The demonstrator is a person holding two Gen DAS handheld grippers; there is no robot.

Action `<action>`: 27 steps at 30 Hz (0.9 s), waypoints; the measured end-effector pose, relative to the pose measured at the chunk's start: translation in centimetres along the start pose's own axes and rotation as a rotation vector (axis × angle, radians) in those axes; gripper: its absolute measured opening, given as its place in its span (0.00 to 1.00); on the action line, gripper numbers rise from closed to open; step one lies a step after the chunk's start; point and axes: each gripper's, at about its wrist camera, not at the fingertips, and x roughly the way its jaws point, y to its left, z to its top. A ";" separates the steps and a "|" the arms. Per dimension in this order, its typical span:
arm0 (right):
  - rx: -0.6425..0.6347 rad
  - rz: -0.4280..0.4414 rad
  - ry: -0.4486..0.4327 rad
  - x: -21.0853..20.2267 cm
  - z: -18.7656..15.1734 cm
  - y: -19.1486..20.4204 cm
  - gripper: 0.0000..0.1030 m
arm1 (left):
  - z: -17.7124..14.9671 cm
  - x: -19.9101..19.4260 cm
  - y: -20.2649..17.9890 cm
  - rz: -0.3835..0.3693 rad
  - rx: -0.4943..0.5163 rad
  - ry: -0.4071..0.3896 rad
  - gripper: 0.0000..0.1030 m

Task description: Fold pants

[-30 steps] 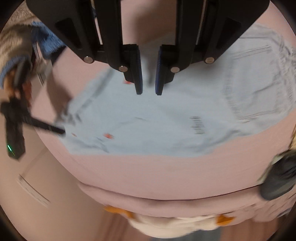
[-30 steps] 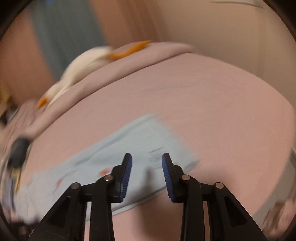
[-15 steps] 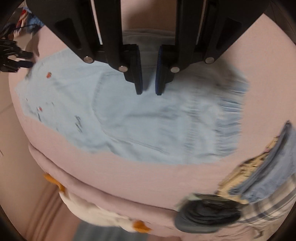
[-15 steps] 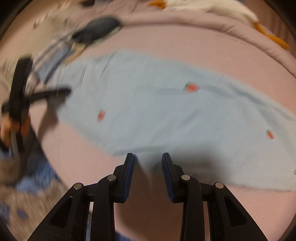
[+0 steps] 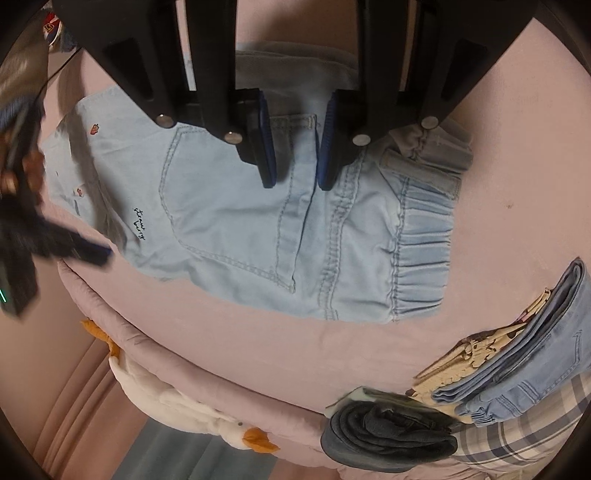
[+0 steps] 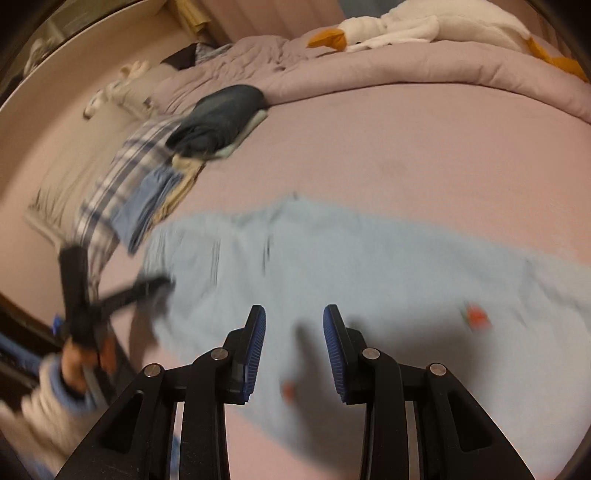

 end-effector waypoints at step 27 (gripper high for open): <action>-0.116 -0.058 0.299 11.1 7.8 1.2 0.09 | 0.4 0.5 0.4 -0.011 0.028 0.002 0.17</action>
